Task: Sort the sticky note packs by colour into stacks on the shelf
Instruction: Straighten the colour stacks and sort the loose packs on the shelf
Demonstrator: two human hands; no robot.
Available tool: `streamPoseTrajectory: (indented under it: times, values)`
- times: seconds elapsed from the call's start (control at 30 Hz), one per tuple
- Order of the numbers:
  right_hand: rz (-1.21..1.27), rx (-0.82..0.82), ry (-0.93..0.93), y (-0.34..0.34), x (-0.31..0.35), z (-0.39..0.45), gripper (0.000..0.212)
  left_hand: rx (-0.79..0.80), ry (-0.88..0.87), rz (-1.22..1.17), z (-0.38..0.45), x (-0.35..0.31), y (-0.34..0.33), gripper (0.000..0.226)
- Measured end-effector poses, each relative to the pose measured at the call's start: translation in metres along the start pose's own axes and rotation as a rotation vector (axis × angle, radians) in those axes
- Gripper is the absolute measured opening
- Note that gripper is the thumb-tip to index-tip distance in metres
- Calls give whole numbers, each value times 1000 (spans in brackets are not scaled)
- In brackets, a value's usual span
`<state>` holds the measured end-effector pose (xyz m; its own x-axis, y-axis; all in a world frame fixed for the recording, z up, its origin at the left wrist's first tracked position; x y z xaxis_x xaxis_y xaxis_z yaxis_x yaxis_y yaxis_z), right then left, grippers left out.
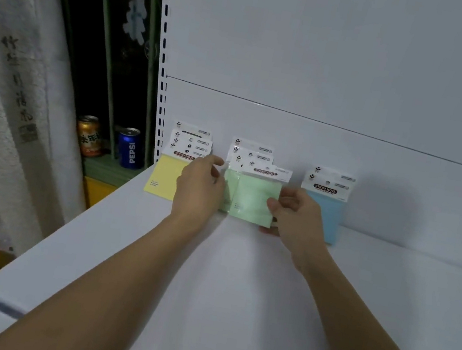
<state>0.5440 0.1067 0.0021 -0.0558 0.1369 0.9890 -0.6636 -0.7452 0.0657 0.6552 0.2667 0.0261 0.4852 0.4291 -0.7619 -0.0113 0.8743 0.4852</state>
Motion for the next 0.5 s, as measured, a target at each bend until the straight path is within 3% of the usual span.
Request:
streamPoseTrajectory:
  times: [0.13,0.3,0.5]
  values:
    - [-35,27,-19,-9,-3,-3,14,-29,1,18,-2,-2,12,20]
    - [-385,-35,141,-11,1,0,14,-66,1,14,-3,-7,21,19]
    - [-557,-118,223,-7,1,4,35,-121,-62,-10,-11,-10,26,15]
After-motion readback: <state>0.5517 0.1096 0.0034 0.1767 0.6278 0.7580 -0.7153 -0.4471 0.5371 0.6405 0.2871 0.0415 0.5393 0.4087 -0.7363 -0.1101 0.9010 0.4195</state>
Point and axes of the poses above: each hand's wrist, its own z-axis towards the middle knuckle, its own y-axis out of the back of the hand, x = y × z, the point moved 6 cm from there along z, towards the middle knuckle
